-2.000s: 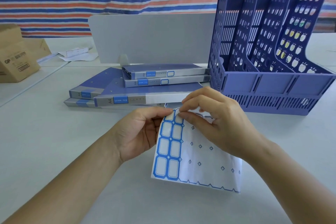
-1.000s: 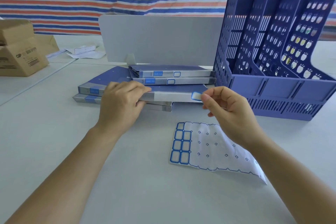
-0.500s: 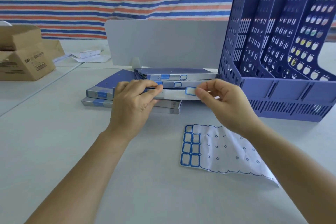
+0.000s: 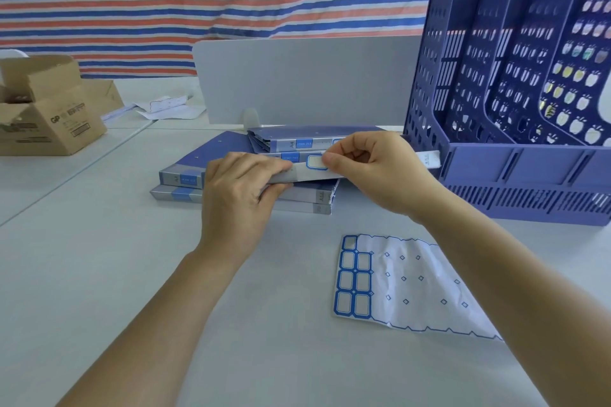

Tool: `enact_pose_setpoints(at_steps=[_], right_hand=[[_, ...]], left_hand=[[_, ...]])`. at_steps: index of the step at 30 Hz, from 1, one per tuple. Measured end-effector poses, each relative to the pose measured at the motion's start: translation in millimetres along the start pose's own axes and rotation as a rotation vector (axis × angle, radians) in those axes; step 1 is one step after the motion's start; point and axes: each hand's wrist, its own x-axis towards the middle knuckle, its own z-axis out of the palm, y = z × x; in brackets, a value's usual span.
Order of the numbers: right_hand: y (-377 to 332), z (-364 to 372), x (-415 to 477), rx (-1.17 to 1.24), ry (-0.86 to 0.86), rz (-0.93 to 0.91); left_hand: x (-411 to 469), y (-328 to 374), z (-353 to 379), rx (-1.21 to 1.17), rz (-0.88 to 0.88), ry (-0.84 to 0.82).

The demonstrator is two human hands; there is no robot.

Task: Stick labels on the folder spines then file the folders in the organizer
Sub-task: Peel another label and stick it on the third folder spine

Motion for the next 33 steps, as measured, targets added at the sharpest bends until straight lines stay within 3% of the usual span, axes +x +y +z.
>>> enact_pose_setpoints(at_steps=[33], right_hand=[[0.3, 12.5, -1.8, -0.197, 0.002, -0.012]], left_hand=[[-0.7, 1.5, 3.3, -0.007, 0.112, 0.022]])
